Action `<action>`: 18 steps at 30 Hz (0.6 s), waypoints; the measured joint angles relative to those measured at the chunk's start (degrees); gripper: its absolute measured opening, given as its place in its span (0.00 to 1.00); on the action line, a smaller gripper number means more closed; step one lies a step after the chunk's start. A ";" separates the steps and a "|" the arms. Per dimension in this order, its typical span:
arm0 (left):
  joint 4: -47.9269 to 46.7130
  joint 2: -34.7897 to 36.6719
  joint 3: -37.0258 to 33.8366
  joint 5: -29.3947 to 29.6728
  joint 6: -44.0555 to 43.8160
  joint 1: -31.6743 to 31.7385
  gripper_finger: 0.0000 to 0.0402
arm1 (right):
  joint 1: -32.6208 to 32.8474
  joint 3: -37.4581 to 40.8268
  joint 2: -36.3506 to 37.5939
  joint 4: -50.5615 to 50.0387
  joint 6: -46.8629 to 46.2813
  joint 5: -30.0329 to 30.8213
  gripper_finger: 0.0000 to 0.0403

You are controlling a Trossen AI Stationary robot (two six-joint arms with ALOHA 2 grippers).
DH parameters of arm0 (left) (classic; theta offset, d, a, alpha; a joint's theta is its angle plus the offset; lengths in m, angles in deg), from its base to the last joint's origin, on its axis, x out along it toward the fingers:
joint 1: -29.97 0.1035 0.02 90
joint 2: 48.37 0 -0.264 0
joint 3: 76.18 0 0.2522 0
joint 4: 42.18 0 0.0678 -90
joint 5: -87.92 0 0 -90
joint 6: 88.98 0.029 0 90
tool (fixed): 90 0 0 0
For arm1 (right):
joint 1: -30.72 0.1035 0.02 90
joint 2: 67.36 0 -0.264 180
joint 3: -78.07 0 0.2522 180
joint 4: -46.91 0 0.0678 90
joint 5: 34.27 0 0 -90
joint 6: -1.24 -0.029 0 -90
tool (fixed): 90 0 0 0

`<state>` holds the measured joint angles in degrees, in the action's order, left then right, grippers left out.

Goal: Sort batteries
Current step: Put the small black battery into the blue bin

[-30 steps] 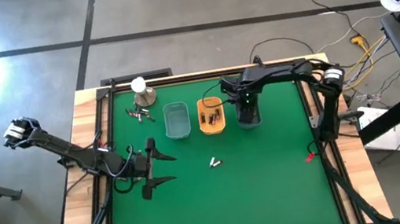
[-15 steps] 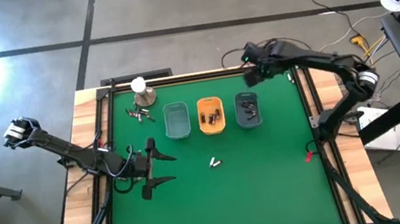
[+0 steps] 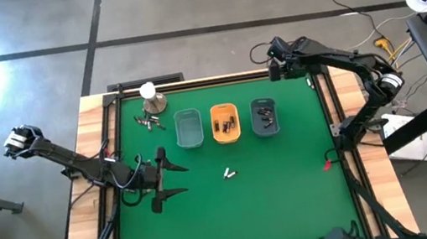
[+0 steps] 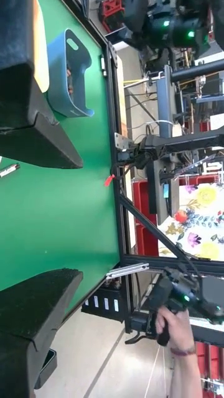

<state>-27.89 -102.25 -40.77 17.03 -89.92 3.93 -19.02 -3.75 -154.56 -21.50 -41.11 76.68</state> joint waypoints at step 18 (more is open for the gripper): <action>-0.46 -2.46 -0.02 5.88 1.91 0.12 0.63 | -8.55 -4.46 -15.15 -5.61 8.03 0.13 0.03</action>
<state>-28.35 -104.72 -40.80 22.91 -88.01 4.04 -27.58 -8.21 -169.70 -27.10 -33.08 76.80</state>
